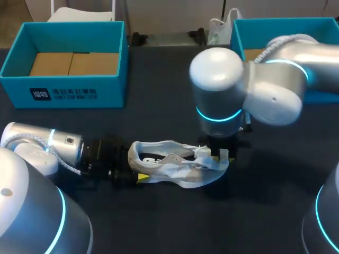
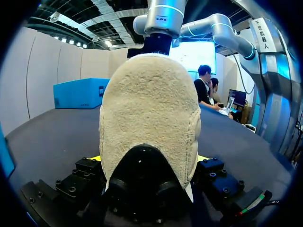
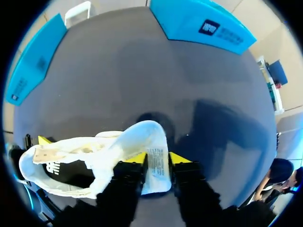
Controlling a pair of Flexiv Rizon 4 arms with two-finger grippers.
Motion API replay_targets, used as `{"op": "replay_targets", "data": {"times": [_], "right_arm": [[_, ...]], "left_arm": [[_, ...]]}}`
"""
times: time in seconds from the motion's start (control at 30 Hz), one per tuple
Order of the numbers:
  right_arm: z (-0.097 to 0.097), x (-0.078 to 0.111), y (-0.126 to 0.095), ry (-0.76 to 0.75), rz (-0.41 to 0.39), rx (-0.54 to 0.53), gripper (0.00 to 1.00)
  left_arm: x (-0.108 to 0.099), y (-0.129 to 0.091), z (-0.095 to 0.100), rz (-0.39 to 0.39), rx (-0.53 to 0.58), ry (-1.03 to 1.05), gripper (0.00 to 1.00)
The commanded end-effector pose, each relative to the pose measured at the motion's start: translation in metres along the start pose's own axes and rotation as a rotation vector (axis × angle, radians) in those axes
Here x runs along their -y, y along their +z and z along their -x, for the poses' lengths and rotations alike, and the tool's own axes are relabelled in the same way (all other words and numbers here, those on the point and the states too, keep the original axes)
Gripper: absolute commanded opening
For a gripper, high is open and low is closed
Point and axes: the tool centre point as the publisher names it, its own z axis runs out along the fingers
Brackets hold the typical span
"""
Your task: Take the shoe out of the shoebox, open the shoe tongue, remove and reinsert the insole, then place the shoe into the shoebox
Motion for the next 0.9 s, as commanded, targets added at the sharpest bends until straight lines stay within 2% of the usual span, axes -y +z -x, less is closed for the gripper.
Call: {"op": "replay_targets", "data": {"times": [0.03, 0.27, 0.3, 0.33, 0.4, 0.57, 0.9], "right_arm": [[0.001, 0.004, 0.007, 0.469, 0.007, -0.012, 0.41], [0.006, 0.004, -0.012, 0.478, 0.032, 0.008, 0.5], [0.006, 0.004, -0.016, 0.48, 0.04, 0.011, 0.56], [0.007, 0.004, -0.02, 0.482, 0.045, 0.013, 0.68], [0.006, 0.004, -0.028, 0.485, 0.057, 0.012, 0.81], [0.002, 0.002, -0.044, 0.456, 0.078, 0.027, 1.0], [-0.007, 0.0, -0.079, 0.339, 0.153, 0.006, 1.0]], "left_arm": [[-0.003, 0.004, 0.0, 0.001, 0.001, 0.0, 0.0], [-0.003, 0.004, 0.0, 0.001, 0.001, 0.0, 0.0], [-0.003, 0.004, 0.0, 0.001, 0.001, 0.0, 0.0], [-0.003, 0.004, 0.0, 0.001, 0.001, 0.0, 0.0], [-0.003, 0.004, 0.0, 0.001, 0.001, 0.0, 0.0], [-0.003, 0.004, 0.0, 0.001, 0.001, 0.0, 0.0], [-0.003, 0.004, 0.0, 0.001, 0.001, 0.0, 0.0]]}}
